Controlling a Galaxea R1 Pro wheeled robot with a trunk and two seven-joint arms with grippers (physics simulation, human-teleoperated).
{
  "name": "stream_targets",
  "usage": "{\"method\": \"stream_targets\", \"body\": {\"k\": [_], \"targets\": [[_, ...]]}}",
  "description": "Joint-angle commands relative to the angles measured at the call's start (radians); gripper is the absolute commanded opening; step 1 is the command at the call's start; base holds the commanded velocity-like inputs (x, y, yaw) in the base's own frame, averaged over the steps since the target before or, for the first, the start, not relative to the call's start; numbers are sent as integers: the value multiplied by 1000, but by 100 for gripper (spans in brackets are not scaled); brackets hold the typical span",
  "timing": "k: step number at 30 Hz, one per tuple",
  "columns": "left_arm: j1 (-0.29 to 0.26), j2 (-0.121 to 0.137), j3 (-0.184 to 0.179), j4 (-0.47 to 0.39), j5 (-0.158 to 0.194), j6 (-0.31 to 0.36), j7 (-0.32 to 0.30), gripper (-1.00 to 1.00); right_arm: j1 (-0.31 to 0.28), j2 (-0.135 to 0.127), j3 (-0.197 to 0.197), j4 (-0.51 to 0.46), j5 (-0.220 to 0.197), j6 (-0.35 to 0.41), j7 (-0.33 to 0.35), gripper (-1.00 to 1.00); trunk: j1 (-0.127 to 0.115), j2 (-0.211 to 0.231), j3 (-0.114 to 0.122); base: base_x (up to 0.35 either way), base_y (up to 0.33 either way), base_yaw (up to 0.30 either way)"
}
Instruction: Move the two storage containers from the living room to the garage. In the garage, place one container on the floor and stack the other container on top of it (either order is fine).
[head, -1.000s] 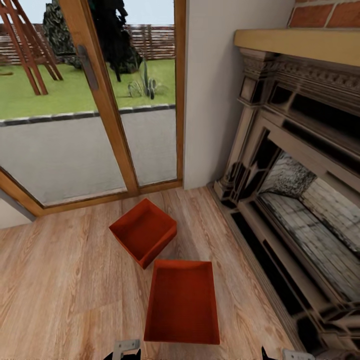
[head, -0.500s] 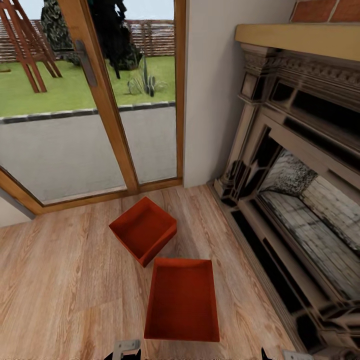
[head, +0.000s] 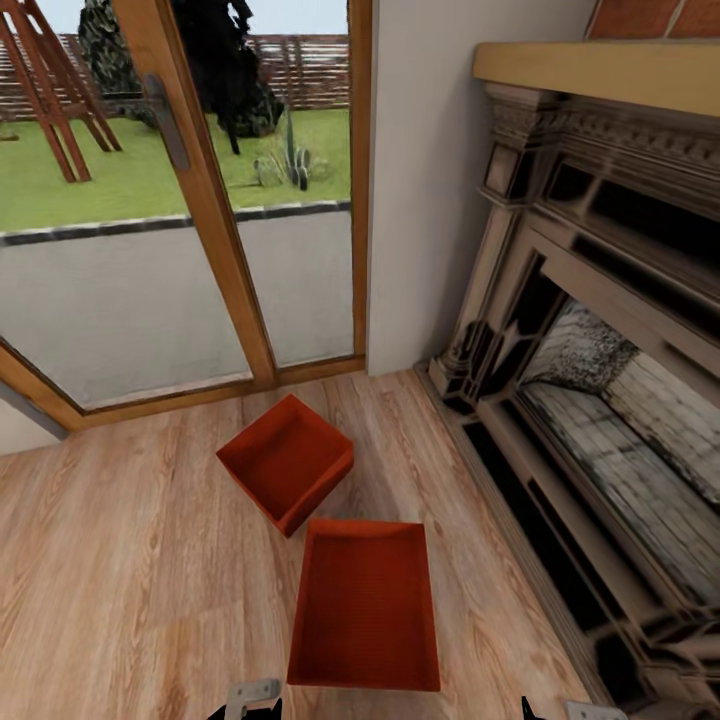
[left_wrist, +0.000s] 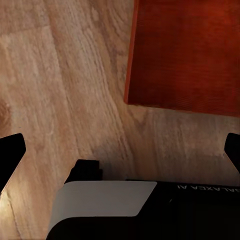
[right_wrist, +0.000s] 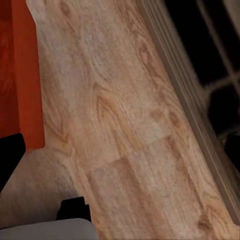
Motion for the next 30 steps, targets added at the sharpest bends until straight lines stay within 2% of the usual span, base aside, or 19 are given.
{"method": "stream_targets", "body": {"k": [1,7,15,30], "targets": [[0,1,-9,0,10,-3,6,100,0,0,3,0,-8,-4,-1,100,0,0,-1,273,0,0],[-1,2,-10,-1,9,-2,6,100,0,0,3,0,-6,-4,-1,100,0,0,-1,295,0,0],[0,0,-10,-1,8,-4,6,100,0,0,3,0,-5,-4,-1,100,0,0,-1,53,0,0],[0,-2,-11,0,8,-4,6,100,0,0,3,0,-5,-4,-1,100,0,0,-1,-140,0,0]]}}
